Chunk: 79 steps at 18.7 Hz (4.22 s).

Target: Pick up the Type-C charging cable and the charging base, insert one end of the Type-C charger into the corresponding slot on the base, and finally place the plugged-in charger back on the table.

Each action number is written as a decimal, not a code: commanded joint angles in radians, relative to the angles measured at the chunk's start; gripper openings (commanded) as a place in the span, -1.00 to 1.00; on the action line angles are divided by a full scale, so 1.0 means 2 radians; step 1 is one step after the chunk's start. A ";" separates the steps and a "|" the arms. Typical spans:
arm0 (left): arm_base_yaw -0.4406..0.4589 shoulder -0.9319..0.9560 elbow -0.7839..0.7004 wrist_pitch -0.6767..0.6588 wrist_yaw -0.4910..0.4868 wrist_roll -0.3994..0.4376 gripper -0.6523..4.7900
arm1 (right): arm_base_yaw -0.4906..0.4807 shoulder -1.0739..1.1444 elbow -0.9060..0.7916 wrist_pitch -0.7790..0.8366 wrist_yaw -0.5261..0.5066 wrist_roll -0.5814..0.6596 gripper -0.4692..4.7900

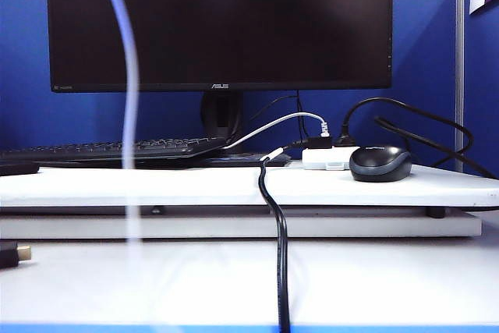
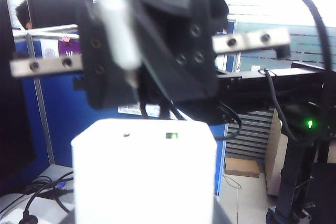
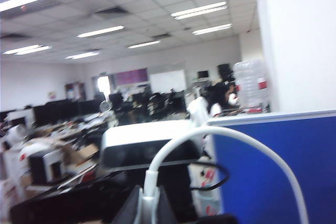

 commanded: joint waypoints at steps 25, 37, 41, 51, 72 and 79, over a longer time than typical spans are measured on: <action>0.001 0.000 0.002 0.069 -0.005 -0.036 -0.78 | 0.015 0.010 0.002 0.049 0.036 -0.013 -0.83; 0.001 0.000 0.002 0.125 -0.025 -0.079 -0.78 | 0.027 0.010 0.002 0.058 0.062 -0.062 -0.83; 0.001 0.000 0.002 0.128 -0.025 -0.079 -0.78 | 0.027 0.010 0.002 0.034 0.048 -0.063 -0.83; 0.001 -0.001 0.002 0.115 -0.025 -0.077 -0.78 | -0.053 -0.018 0.002 -0.042 0.010 -0.074 -0.83; 0.001 0.006 0.002 0.130 -0.224 -0.079 -0.78 | -0.010 -0.023 0.002 -0.194 0.068 -0.133 -0.83; 0.001 0.006 0.002 0.119 -0.212 -0.089 -0.78 | 0.013 -0.019 0.002 -0.199 0.076 -0.132 -0.83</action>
